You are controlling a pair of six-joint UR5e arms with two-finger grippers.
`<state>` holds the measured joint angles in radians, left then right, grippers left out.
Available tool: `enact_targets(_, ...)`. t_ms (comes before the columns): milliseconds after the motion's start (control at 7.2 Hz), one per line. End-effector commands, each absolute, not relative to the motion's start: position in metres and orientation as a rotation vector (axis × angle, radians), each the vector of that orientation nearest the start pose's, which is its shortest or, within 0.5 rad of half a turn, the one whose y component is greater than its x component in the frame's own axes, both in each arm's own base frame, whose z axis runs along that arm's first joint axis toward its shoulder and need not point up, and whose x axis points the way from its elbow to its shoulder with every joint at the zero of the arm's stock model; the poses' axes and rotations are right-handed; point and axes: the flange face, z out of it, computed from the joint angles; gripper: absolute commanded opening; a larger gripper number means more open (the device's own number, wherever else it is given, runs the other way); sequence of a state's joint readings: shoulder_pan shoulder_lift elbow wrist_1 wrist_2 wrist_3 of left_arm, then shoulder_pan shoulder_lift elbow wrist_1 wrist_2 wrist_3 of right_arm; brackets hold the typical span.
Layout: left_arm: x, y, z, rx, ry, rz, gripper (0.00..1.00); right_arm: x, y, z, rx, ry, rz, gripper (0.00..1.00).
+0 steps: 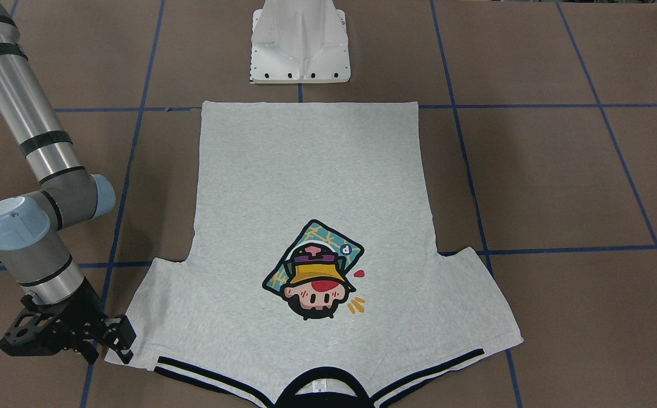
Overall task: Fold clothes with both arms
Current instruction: 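Move the right gripper over the shoulder and sleeve nearest it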
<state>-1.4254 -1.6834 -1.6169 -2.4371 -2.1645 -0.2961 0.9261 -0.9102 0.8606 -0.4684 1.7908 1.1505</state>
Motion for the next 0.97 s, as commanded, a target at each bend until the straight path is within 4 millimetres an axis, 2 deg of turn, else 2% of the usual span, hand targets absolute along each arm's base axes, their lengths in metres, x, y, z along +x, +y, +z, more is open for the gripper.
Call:
enact_targets(0,0.0040,-0.5615,0.4825,0.846,0.742,0.170,1.00,-0.3922,-0.6901,0.4832,0.509,-0.935,0.341,0.63)
enact_targets(278,0.0038,-0.5603,0.4832,0.847,0.741,0.172,1.00,-0.3951,-0.6870,0.4869,0.508,-0.929,0.340,0.47)
enact_targets(417,0.0037,-0.5594,0.4849,0.844,0.741,0.171,1.00,-0.3961,-0.6863,0.4869,0.507,-0.930,0.339,0.28)
enact_targets(556,0.0038,-0.5593,0.4849,0.843,0.742,0.171,1.00,-0.3958,-0.6861,0.4883,0.506,-0.927,0.340,0.00)
enact_targets(834,0.0037,-0.5588,0.4858,0.842,0.742,0.171,1.00,-0.3936,-0.6833,0.4921,0.506,-0.923,0.338,0.00)
